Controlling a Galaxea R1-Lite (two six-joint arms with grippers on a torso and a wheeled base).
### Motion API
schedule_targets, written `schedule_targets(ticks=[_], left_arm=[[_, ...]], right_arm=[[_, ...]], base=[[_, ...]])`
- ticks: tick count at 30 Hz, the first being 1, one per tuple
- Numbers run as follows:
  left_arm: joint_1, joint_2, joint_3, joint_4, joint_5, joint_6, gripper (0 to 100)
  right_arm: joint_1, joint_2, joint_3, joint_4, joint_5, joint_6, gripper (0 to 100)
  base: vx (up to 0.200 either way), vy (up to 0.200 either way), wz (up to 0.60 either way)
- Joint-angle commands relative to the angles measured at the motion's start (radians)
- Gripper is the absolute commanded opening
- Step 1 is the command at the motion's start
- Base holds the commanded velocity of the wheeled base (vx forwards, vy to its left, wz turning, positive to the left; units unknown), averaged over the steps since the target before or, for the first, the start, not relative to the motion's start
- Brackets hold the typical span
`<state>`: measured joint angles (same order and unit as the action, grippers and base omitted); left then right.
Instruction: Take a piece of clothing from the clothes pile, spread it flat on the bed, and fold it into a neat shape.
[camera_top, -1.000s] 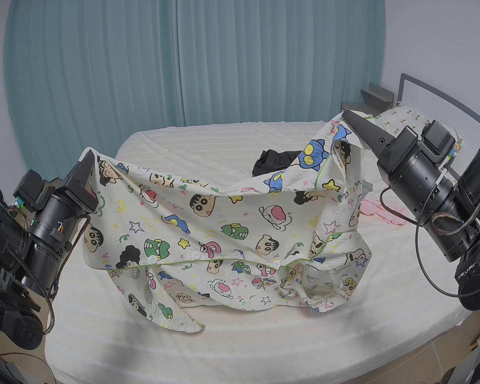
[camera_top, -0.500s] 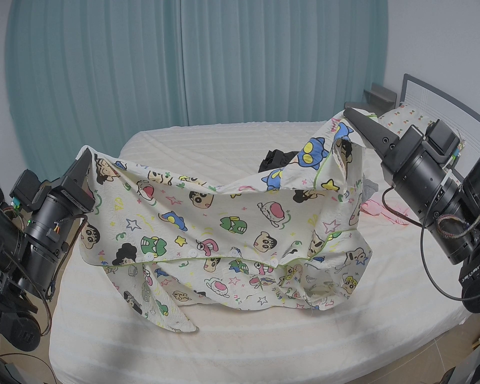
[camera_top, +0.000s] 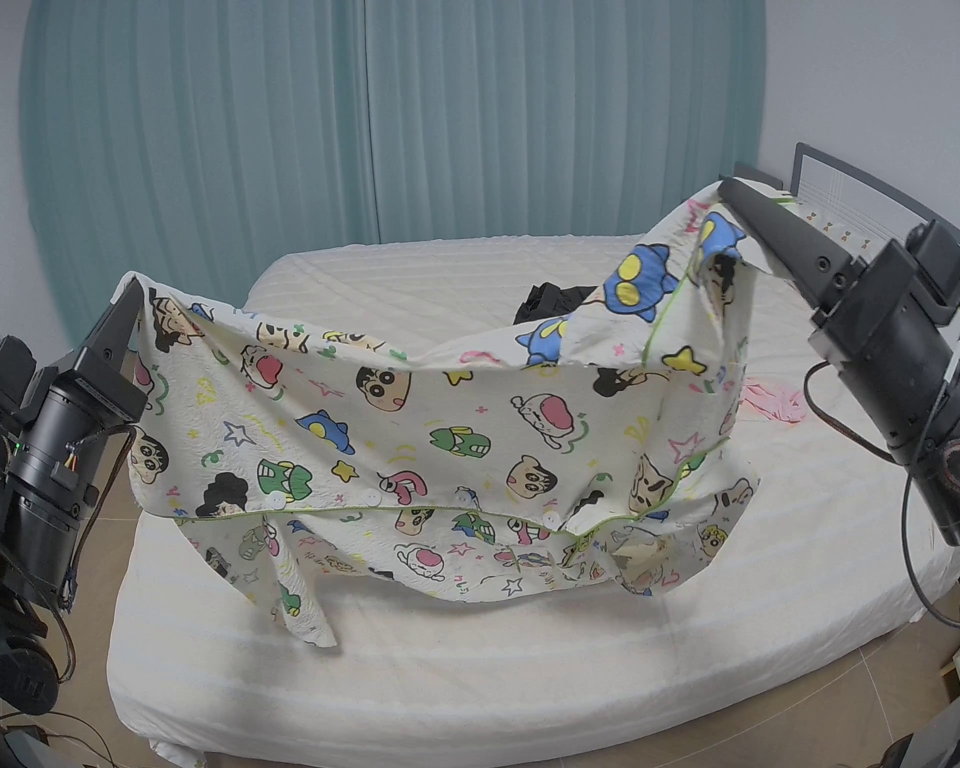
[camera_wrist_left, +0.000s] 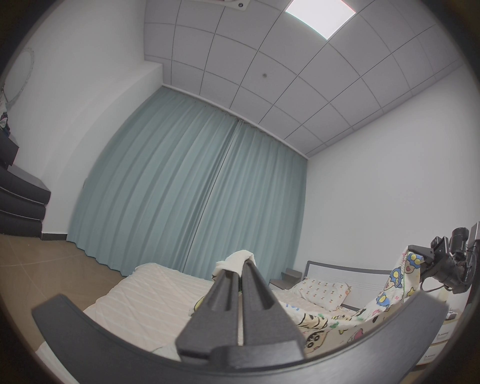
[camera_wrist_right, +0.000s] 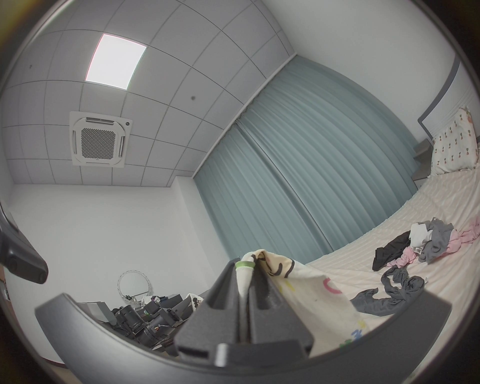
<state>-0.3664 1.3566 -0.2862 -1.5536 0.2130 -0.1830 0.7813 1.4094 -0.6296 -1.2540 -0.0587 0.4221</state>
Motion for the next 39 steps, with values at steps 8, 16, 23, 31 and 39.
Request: schedule_targets(ticks=[8,16,23,31,39], left_arm=[[-0.005,-0.073,0.044,-0.017,-0.06,0.08,0],[-0.006,-0.126,0.041,0.047,-0.067,0.086,0],[-0.006,-0.159,0.041,0.136,-0.067,0.086,0],[-0.006,-0.157,0.05,0.182,-0.067,0.085,0],[-0.005,-0.065,0.079,0.207,-0.069,0.079,0]], right_arm=[[0.013,-0.162,0.054,0.004,0.042,-0.02,0],[0.012,-0.178,0.051,0.042,0.066,-0.019,0],[0.006,-0.181,0.044,0.068,0.068,-0.009,0],[-0.074,-0.124,0.051,0.088,0.102,0.017,0],[-0.117,-0.021,0.051,0.088,0.123,0.03,0]], base=[[-0.025,0.0,0.0],[0.0,0.0,0.0],[0.0,0.0,0.0],[0.0,0.0,0.0],[0.0,0.0,0.0]])
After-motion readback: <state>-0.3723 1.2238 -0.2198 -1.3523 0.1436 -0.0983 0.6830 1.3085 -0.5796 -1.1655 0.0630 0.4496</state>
